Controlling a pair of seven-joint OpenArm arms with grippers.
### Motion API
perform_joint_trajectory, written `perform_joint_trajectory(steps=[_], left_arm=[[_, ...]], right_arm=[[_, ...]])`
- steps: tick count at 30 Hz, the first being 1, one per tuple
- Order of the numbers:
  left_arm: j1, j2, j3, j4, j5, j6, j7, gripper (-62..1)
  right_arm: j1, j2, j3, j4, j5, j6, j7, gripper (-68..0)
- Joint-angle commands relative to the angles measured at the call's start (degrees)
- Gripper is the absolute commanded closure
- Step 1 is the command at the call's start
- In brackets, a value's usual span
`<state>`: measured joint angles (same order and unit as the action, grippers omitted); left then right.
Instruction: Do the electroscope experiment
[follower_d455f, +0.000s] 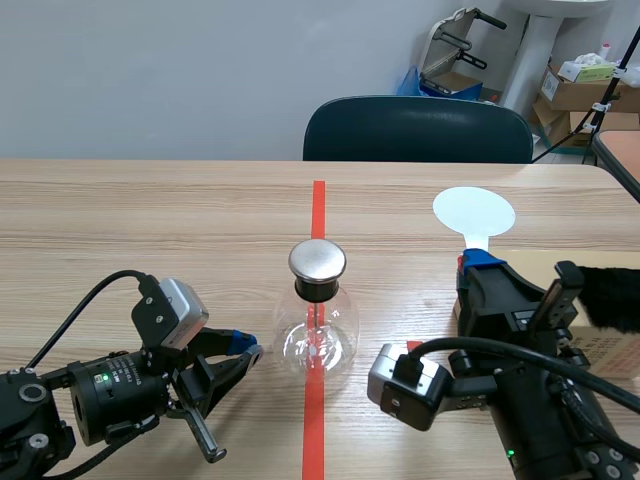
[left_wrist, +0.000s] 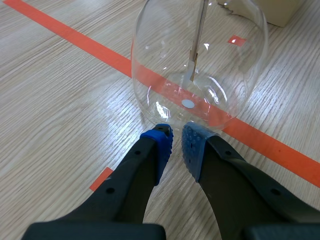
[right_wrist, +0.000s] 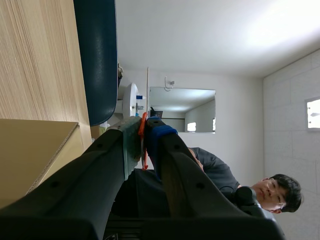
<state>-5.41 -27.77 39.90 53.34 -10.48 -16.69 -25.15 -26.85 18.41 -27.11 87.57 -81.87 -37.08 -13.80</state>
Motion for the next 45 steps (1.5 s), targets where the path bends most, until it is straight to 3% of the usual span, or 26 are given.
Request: perform_joint_trajectory(steps=[1,10,12,14,17,23,26,29,32,35,39,45], left_arm=[[-0.31,0.44,-0.07,1.03,-0.39,-0.13,-0.81,-10.0],[-0.31,0.11,-0.15,1.05,-0.39,-0.46,-1.01,-10.7],[-0.31,-0.24,-0.15,1.14,-0.42,-0.98,-1.55,-14.4],[-0.31,-1.01,-0.15,1.16,-0.44,-1.53,-3.04,-21.5],[-0.31,-2.25,-0.15,1.16,-1.31,-2.93,-5.07,-27.2],[0.11,-5.75,-0.15,3.32,-3.67,-8.61,-6.82,-30.7],[1.42,-8.74,-0.15,6.38,-6.10,-9.57,-7.85,-31.6],[3.91,-12.63,-0.15,10.62,-6.47,-9.66,-10.43,-31.9],[7.21,-16.74,-0.15,15.26,-6.45,-9.68,-12.46,-36.2],[10.62,-20.41,-0.15,19.15,-6.54,-9.64,-13.68,-36.3],[14.84,-24.92,-0.15,23.10,-8.96,-9.64,-14.60,-38.0],[19.30,-31.01,-0.15,29.00,-9.75,-9.66,-16.15,-41.6]], right_arm=[[0.66,0.15,0.15,0.70,-0.04,-0.63,-0.02,-1.0],[0.66,0.13,0.13,0.70,-0.04,-0.63,0.02,-1.1],[0.66,0.13,0.13,0.70,-0.04,-0.68,0.02,-1.1],[0.31,0.15,0.15,0.70,-0.04,-2.25,0.02,-1.1],[-1.75,0.17,1.44,0.85,-0.04,-7.78,1.75,-1.1],[-9.20,0.11,9.01,4.44,0.63,-7.78,8.66,-1.1],[-12.74,-0.35,13.86,6.86,4.35,-7.78,13.64,-1.1],[-15.34,-1.20,19.17,8.46,8.85,-7.78,20.20,-1.1],[-17.16,-2.38,24.59,8.48,13.92,-7.78,28.30,-1.1],[-17.94,-4.04,30.23,8.48,19.93,-7.78,36.81,-1.1],[-17.92,-6.03,37.29,8.28,27.82,-7.78,48.19,-1.1],[-16.11,-8.85,45.38,3.74,35.39,-7.78,64.32,-1.1]])
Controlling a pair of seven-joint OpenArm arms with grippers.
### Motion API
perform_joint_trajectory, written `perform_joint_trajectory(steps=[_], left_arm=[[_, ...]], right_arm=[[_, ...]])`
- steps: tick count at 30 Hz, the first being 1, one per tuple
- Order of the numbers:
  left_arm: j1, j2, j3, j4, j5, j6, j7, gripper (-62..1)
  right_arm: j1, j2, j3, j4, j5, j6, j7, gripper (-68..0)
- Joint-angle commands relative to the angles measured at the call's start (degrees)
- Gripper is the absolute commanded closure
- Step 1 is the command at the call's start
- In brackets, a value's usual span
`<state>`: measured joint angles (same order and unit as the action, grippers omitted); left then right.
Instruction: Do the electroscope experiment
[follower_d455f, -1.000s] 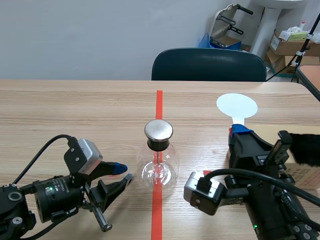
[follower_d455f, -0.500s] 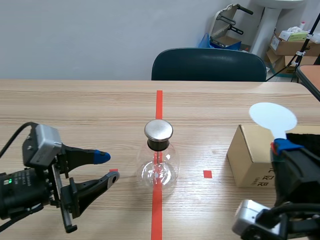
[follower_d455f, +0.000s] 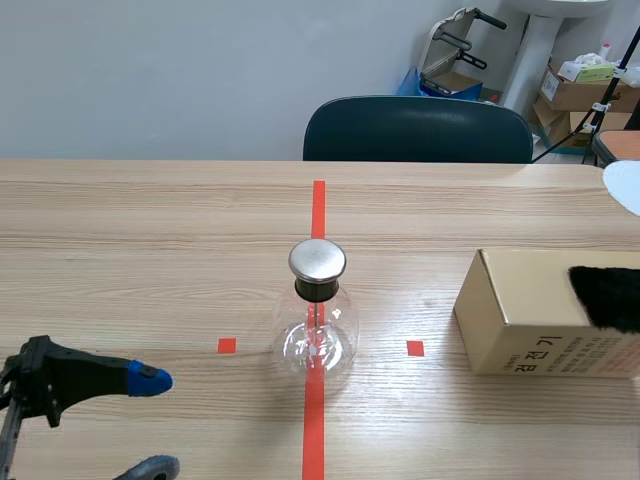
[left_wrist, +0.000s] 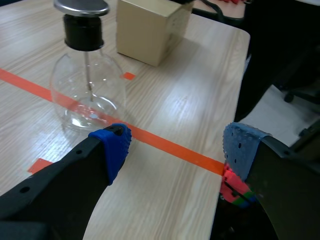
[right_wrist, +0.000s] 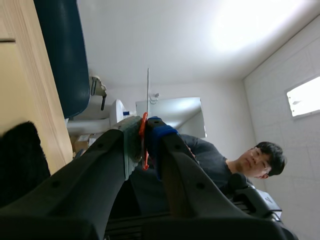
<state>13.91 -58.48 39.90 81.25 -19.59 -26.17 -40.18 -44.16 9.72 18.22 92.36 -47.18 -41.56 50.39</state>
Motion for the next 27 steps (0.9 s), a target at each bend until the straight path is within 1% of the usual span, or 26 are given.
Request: perform_joint_trajectory(steps=[1,4,7,10,14,19,23,27], left_arm=[[0.63,-1.44,-0.15,1.99,-1.18,-0.15,-1.40,-41.6],[2.01,-4.79,-0.15,4.28,-3.26,-0.17,-3.06,-41.6],[3.06,-7.58,-0.15,6.14,-3.58,-0.15,-5.55,-41.6],[3.96,-9.29,-0.15,7.69,-3.61,-0.15,-6.29,-41.6],[5.01,-10.78,-0.15,8.68,-3.63,-0.09,-6.36,-41.6],[5.14,-11.10,-0.15,8.83,-3.37,-0.13,-6.36,-41.6],[5.14,-11.10,-0.15,8.87,-3.34,-0.13,-6.36,-41.6],[5.11,-11.10,-0.15,8.92,-3.32,-0.13,-6.38,-41.6]], right_arm=[[2.01,-0.68,1.14,-2.40,1.40,-3.30,2.25,-1.1],[4.55,-1.70,3.74,-6.49,1.86,-3.30,6.47,-1.1],[6.91,-1.77,4.98,-10.45,1.97,-3.30,8.59,-1.1],[9.31,-1.77,6.23,-14.45,1.31,-3.30,9.57,-1.1],[12.09,-1.77,7.72,-19.47,-1.14,-3.30,9.53,-1.1],[13.88,-1.77,8.50,-24.35,-4.70,-3.30,8.68,-1.1],[14.64,-1.77,8.52,-26.62,-8.61,-3.30,4.87,-1.1],[14.64,-1.79,8.50,-28.39,-11.45,-3.30,2.38,-1.1]])
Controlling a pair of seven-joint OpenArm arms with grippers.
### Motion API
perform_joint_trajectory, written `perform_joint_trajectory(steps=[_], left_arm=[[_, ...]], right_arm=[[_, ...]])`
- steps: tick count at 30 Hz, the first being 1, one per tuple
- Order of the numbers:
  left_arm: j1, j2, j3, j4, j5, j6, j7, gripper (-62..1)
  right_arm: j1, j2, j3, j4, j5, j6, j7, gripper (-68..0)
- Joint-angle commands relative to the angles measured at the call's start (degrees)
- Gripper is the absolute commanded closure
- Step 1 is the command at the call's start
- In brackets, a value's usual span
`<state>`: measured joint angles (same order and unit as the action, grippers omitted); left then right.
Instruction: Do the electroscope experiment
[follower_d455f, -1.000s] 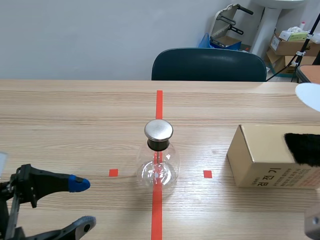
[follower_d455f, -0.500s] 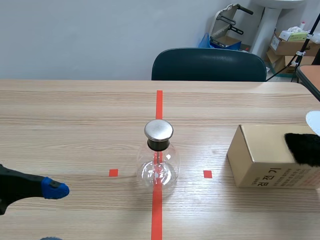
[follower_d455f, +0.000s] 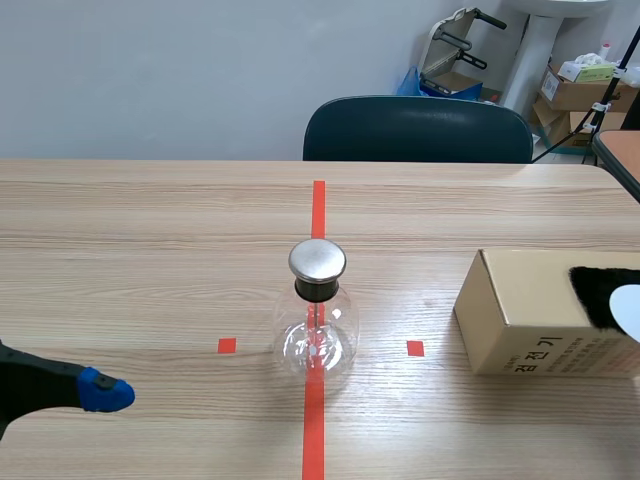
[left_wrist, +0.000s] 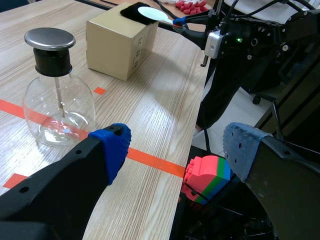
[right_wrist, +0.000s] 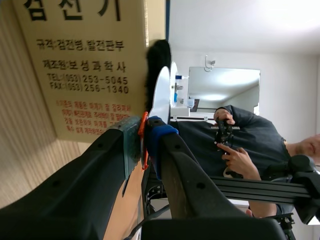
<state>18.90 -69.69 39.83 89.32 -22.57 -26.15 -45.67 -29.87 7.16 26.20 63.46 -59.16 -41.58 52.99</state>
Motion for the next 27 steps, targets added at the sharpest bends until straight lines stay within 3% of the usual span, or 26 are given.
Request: perform_joint_trajectory(steps=[1,7,12,14,16,20,22,24,27], left_arm=[[0.13,0.11,-0.09,0.92,-0.33,-0.13,-0.90,-41.6],[0.13,0.11,-0.09,1.51,1.14,-0.15,-0.85,-41.6],[0.13,0.11,-0.09,1.51,1.14,-0.13,-0.85,-41.6],[0.13,0.11,-0.09,1.51,1.14,-0.13,-0.85,-41.6],[0.13,0.11,-0.09,1.51,1.14,-0.13,-0.85,-41.6],[0.13,0.11,-0.09,1.51,1.11,-0.13,-0.85,-41.6],[0.13,0.11,-0.09,1.51,1.11,-0.13,-0.87,-41.6],[0.13,0.11,-0.11,1.51,1.11,-0.13,-0.90,-41.6],[0.13,0.11,-0.11,1.51,1.11,-0.15,-0.90,-41.6]], right_arm=[[0.35,0.76,0.52,0.09,-0.07,-3.28,-0.90,-1.1],[0.37,0.79,0.48,-0.61,-1.11,-3.28,-2.03,-1.1],[0.37,0.96,0.48,-0.61,-1.09,-3.28,7.78,-1.1],[0.35,0.83,0.46,-0.61,-1.20,-2.80,9.09,-1.1],[0.35,0.59,0.44,-0.70,-1.84,-2.49,6.32,-1.1],[0.35,0.63,0.44,-0.81,-2.36,-2.54,-5.68,-1.1],[0.37,0.87,0.44,-0.81,-2.56,-2.54,-7.65,-1.1],[0.37,1.27,0.42,-0.81,-3.80,-2.54,-4.68,-1.1],[0.39,1.22,0.42,-0.81,-4.09,-2.51,5.92,-1.1]])
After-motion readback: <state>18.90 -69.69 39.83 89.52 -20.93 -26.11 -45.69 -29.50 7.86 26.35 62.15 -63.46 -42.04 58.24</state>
